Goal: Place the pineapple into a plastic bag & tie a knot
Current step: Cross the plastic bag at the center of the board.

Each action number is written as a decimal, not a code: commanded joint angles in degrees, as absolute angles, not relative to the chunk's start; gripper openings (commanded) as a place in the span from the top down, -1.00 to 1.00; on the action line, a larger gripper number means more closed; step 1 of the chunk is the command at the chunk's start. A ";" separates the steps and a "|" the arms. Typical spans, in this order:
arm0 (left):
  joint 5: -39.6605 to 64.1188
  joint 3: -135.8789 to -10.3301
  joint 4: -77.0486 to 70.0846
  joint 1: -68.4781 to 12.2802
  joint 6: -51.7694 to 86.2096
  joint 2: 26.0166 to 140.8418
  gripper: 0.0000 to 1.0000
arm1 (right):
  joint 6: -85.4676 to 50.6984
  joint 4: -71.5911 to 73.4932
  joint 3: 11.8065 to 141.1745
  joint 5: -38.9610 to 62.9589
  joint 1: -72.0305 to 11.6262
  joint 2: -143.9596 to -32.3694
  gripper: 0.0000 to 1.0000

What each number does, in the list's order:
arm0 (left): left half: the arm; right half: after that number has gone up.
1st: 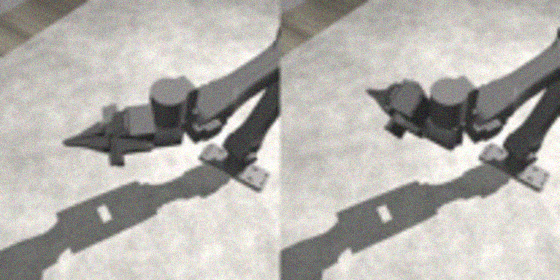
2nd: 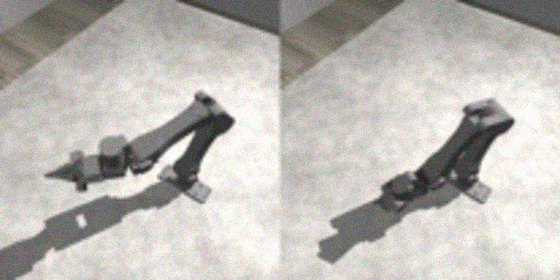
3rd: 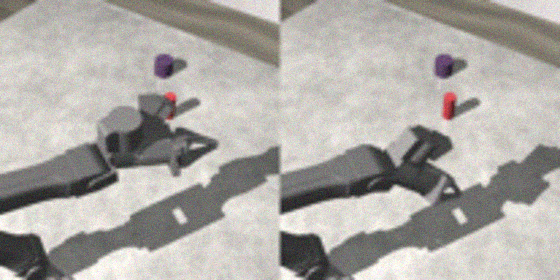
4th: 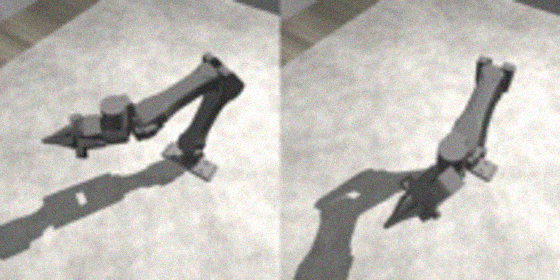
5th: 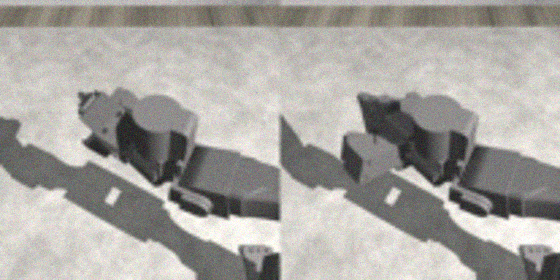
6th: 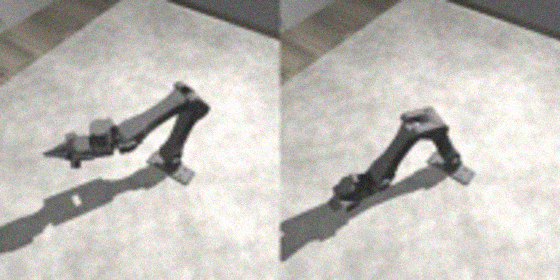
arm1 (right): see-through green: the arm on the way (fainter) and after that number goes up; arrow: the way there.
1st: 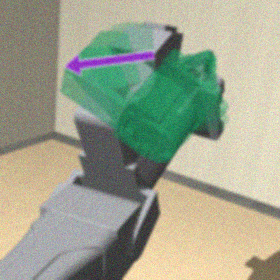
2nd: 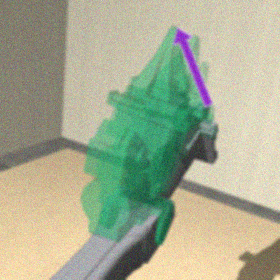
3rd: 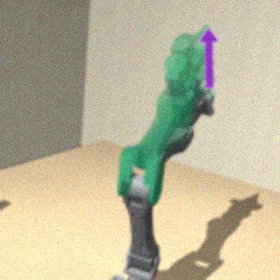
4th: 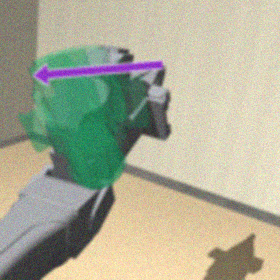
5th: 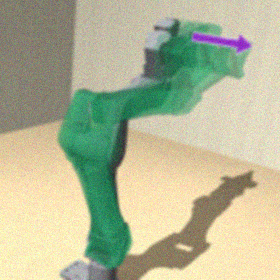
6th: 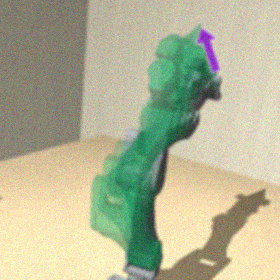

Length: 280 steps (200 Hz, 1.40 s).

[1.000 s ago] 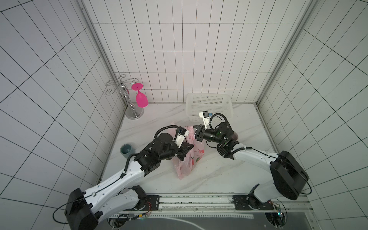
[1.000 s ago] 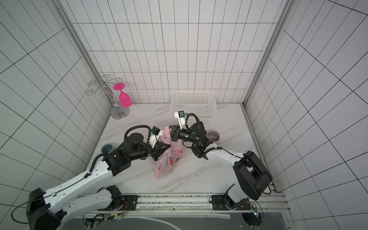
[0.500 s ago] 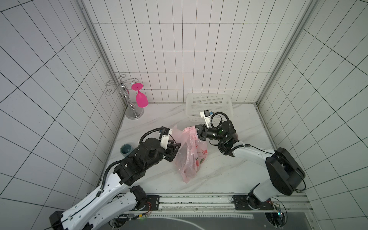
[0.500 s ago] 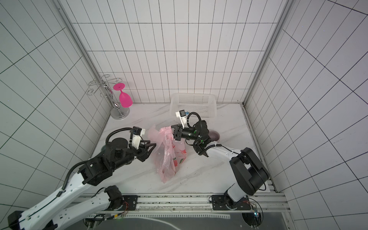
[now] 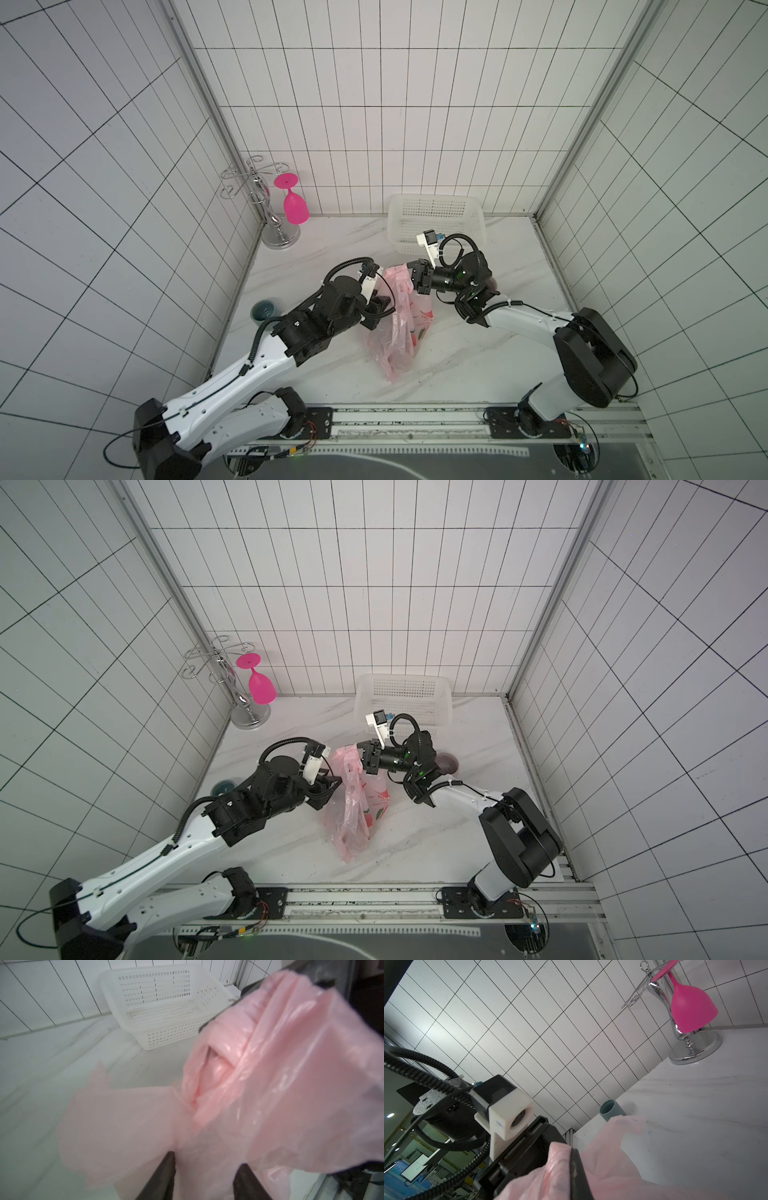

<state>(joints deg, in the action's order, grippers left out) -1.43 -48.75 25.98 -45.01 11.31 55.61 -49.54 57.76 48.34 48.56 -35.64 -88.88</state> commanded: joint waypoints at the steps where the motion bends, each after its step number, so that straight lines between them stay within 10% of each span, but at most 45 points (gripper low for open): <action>1: 0.88 -47.15 20.53 -45.31 10.91 52.99 0.92 | -47.38 58.03 49.56 47.74 -35.43 -85.24 1.00; 69: 4.63 -41.71 16.79 -45.27 11.88 41.05 1.00 | -37.24 43.89 51.03 37.55 -35.33 -83.06 1.00; 191: 5.11 -39.59 11.52 -45.34 16.79 47.78 1.00 | -59.31 70.60 53.07 52.56 -38.56 -87.98 1.00; 239: 0.59 -42.23 19.35 -45.22 18.98 42.53 0.10 | -61.08 73.12 53.54 53.69 -38.54 -89.64 1.00; 280: -1.51 -47.02 26.53 -45.12 19.69 36.94 0.12 | -61.07 73.21 54.43 53.71 -38.42 -90.52 1.00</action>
<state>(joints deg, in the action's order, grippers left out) 0.89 -43.31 22.48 -45.01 18.72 40.12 -58.96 63.48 48.45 53.32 -38.00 -90.76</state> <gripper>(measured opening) 0.461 0.047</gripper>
